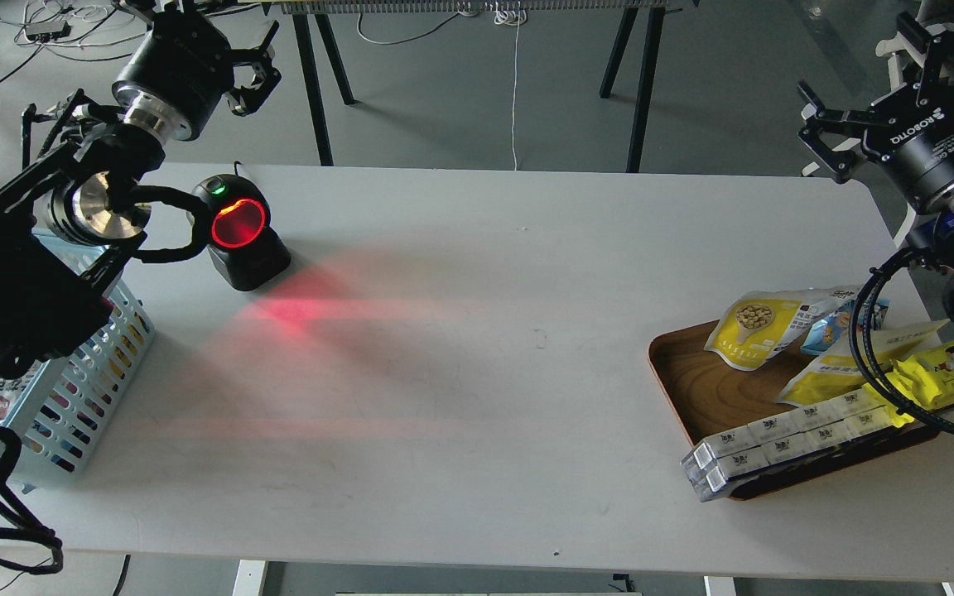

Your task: Scan snack and place in basket

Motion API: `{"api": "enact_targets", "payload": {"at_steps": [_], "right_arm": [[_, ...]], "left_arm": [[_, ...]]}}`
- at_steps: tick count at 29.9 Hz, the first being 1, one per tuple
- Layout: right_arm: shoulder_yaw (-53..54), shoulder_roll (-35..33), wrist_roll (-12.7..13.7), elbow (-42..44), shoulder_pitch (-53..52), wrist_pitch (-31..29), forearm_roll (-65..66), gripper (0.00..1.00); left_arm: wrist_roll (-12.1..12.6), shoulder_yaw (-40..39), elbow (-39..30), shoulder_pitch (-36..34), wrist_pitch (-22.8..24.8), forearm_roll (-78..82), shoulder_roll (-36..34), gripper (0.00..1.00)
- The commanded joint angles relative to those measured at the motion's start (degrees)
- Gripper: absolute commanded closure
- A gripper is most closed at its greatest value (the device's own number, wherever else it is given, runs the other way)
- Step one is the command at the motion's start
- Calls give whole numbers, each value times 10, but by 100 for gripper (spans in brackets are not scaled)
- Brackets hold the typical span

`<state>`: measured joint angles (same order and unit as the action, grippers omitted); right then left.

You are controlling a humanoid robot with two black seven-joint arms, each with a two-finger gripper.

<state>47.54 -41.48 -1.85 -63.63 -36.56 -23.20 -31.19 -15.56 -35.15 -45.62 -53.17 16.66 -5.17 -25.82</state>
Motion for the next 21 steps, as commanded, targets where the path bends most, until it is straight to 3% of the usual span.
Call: {"api": "enact_targets", "payload": {"at_steps": [1,21], "right_arm": [[-4,0,0,1,1,17,2,1],[-7,0,3,-1,-2,18,3,1]], "left_arm": [[0,0,3,0,-5,2,-1,0],[0,-11,51,-4,10,-2,-22,0]]}}
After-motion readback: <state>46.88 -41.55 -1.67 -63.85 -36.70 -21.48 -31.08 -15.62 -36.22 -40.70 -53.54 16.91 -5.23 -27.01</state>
